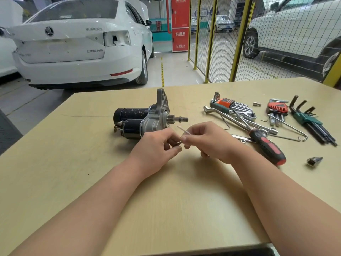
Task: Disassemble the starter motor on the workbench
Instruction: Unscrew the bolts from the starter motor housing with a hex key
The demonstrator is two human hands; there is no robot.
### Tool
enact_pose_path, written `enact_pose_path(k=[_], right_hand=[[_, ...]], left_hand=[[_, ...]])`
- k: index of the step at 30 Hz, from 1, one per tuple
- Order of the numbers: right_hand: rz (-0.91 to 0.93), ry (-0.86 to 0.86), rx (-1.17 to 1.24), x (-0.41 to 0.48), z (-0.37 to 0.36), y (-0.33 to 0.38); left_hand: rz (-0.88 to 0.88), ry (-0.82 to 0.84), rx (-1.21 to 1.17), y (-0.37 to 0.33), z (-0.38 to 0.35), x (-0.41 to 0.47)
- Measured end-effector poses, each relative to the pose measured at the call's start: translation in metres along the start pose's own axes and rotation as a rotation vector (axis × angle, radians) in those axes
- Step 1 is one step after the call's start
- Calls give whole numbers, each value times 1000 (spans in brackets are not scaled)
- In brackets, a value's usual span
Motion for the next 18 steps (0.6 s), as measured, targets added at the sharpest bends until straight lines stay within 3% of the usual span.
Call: enact_pose_path(k=[4,8,10,14,16,18], right_hand=[[-32,-48,-162,2,4,-2],[-180,-133,-438,3,25,-20],[-204,-150,-494,3,27,-24],[-190,-331,-440,12,30,-25],[-244,-439,-272,15,42,-33],[-282,-459,-39,15,53,-42]], left_hand=[[-92,-53,43,-5,3,1],[-342,-449,323,-13,37,14],[-171,-498,396,-6,51,34],[293,-148,430,20,47,67],[358,-57,527,26,41,70],[349,-87,556,28,41,68]])
Point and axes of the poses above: each hand's wrist, its own x-axis towards the middle knuckle, its own z-axis out of the back of the hand, y = z × x, the point moved 3 cm from there along x, towards the middle knuckle, and after that the axes turned 13 degrees about -x, right-handed, at the moved point
